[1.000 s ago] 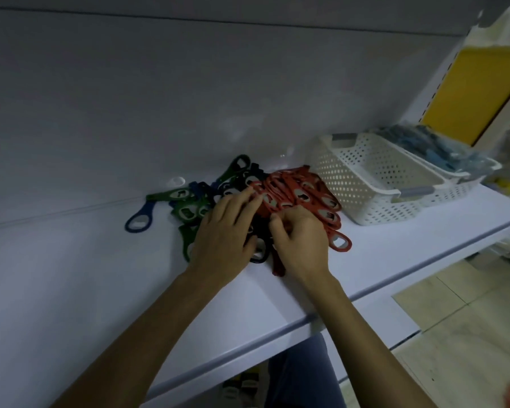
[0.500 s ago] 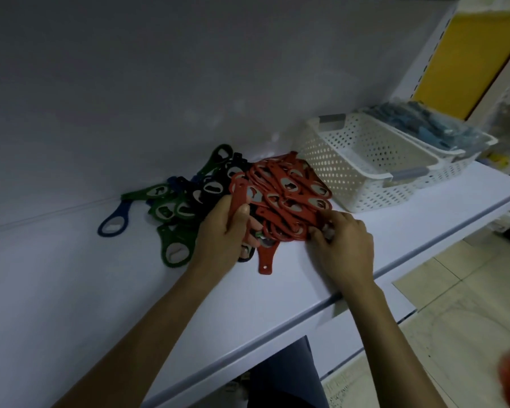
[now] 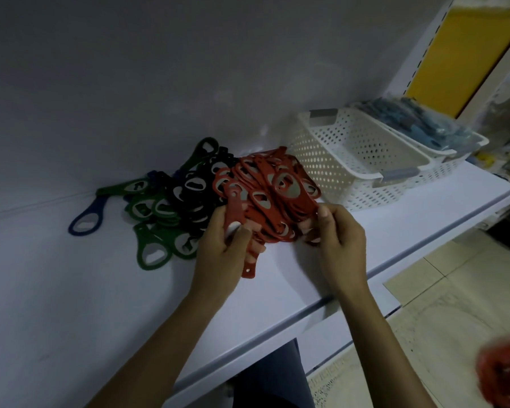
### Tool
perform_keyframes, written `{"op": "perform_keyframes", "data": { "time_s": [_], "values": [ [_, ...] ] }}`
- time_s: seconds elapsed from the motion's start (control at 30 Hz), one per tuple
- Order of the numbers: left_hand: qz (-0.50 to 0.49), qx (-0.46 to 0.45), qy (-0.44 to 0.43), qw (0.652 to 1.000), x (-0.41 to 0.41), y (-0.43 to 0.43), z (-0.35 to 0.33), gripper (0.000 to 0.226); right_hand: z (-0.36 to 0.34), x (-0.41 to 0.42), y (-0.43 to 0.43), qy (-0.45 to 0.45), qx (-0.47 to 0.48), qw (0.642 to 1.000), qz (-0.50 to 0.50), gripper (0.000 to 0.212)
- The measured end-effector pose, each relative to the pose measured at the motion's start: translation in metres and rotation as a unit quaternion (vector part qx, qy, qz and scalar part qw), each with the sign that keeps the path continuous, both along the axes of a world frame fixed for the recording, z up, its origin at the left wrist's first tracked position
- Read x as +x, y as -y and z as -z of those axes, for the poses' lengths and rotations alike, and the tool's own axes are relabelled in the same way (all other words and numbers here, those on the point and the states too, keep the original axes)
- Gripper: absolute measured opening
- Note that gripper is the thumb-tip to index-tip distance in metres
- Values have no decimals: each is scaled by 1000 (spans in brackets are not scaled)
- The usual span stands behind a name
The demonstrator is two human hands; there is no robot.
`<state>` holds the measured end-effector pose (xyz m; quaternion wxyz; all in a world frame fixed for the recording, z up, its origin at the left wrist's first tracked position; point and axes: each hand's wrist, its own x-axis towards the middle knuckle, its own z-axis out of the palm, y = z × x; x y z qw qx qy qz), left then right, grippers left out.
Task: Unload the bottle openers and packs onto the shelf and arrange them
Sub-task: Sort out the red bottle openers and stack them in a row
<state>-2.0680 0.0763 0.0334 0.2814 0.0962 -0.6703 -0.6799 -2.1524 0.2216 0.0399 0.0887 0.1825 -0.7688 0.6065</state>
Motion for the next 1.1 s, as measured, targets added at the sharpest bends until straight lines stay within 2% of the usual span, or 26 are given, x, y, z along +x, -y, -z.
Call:
{"op": "perform_keyframes", "data": {
  "time_s": [0.1, 0.2, 0.3, 0.37, 0.43, 0.47, 0.5, 0.57, 0.6, 0.7, 0.77, 0.87, 0.93, 1.0, 1.1],
  "values": [
    [-88, -68, -54, 992, 5, 3, -1, 16, -14, 0, -3, 28, -58, 995, -74, 20],
    [-90, -125, -92, 984, 10, 3, -5, 22, -24, -1, -3, 55, -43, 986, -151, 21],
    [-62, -177, -29, 982, 11, 2, -2, 44, -34, 6, 7, 26, 7, 967, -252, 16],
    [-64, -239, 8, 969, 11, 1, 2, 34, -40, 9, 19, 51, -14, 953, -297, 11],
    [-78, -228, 17, 970, 12, 2, 3, 31, -41, 3, 29, 77, -49, 964, -249, 16],
    [-80, -185, 15, 979, 12, 3, 1, 30, -39, -4, 31, 42, -6, 982, -182, 18],
    [-76, -133, 8, 988, 12, 4, 0, 28, -36, -15, 32, -27, 104, 988, -108, 20],
    [-68, -47, -5, 997, 11, 7, -4, 31, -28, -31, 31, -114, 349, 930, -17, 25],
    [-63, -21, -10, 998, 11, 7, -6, 36, -25, -36, 32, -112, 412, 904, -10, 27],
    [-42, 48, -14, 998, 10, 8, -8, 30, -19, -39, 35, -138, 458, 878, 0, 33],
    [-24, 104, -12, 994, 9, 8, -9, 22, -18, -38, 37, -171, 440, 881, 19, 35],
    [-6, 202, -5, 979, 7, 9, -10, 22, -22, -30, 38, -195, 323, 925, 49, 31],
    [-13, 211, -4, 977, 7, 9, -10, 25, -26, -23, 41, -189, 251, 947, 64, 31],
    [-13, 207, -5, 978, 7, 9, -10, 26, -32, -11, 46, -142, 177, 972, 54, 34],
    [5, 212, -2, 977, 7, 10, -9, 29, -36, 18, 59, -124, 96, 987, -20, 34]
  ]
}}
